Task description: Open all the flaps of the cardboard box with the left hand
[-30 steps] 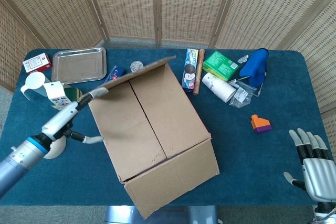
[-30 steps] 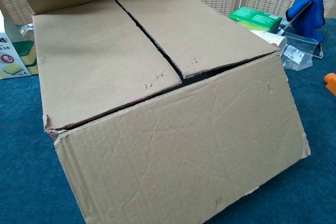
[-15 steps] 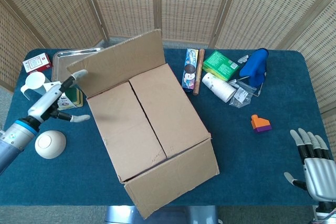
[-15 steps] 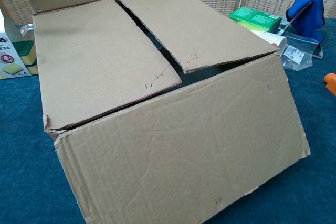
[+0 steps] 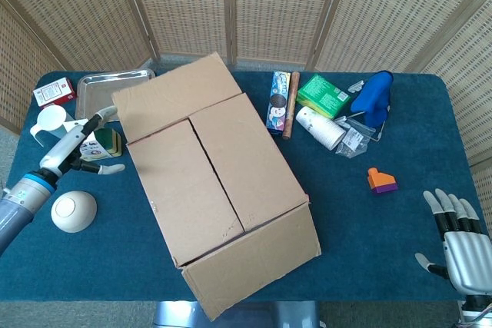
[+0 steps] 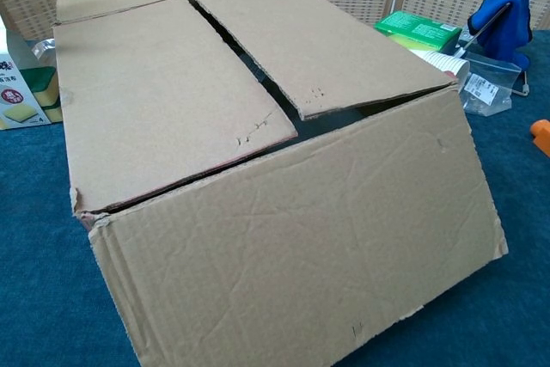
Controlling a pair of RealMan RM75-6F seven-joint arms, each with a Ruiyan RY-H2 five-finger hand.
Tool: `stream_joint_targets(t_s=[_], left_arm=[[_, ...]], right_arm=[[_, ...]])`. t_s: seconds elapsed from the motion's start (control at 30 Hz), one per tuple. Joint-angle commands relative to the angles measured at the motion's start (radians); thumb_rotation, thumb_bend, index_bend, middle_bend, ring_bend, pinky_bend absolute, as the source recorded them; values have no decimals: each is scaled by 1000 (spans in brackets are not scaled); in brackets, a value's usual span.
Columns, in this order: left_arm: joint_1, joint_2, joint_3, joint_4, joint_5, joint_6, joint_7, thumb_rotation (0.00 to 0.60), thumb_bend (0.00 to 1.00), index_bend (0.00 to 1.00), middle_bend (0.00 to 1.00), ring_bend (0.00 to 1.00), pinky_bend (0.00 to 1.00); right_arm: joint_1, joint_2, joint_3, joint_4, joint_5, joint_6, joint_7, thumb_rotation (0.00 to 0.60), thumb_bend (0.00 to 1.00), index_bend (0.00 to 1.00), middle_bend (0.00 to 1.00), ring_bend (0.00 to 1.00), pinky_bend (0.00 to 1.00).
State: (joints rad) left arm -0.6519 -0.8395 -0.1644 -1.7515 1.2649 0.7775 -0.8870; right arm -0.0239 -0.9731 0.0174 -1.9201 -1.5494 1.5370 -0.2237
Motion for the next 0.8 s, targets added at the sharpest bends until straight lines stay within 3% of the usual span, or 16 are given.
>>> stream_joint_targets(t_s=[0.03,0.17,0.33,0.5,0.6,0.7,0.8], left_arm=[[8,-9,-1,-4,26,21,36,600,1,36,0,0,0],[18,-17,-3,-22,50,64,126,600,0,27,0,0,0],[28,-81,-6,-56,61,176,387,600,1,0,0,0,0],[8,-154,-8,-108,29,191,561,600,3,3,0,0,0],[-3,-168,-8,-136,17,177,596,600,21,77,3,8,39],[-15,-169,-7,-159,16,158,627,600,40,222,96,65,118],[-26,-166,-5,-178,15,144,666,600,43,255,151,89,156]], right_arm=[[0,-1,0,0,1,0,0,600,0,0,0,0,0],[1,-2,0,0,1,0,-3,600,0,0,0,0,0],[-1,-2,-2,0,-3,2,-1,600,0,0,0,0,0],[-2,1,-5,-1,-8,2,4,600,0,0,0,0,0],[-3,5,-4,-3,-9,4,12,600,0,0,0,0,0],[-4,8,-2,-2,-9,9,20,600,0,0,0,0,0],[-4,10,-2,-2,-11,10,26,600,0,0,0,0,0]])
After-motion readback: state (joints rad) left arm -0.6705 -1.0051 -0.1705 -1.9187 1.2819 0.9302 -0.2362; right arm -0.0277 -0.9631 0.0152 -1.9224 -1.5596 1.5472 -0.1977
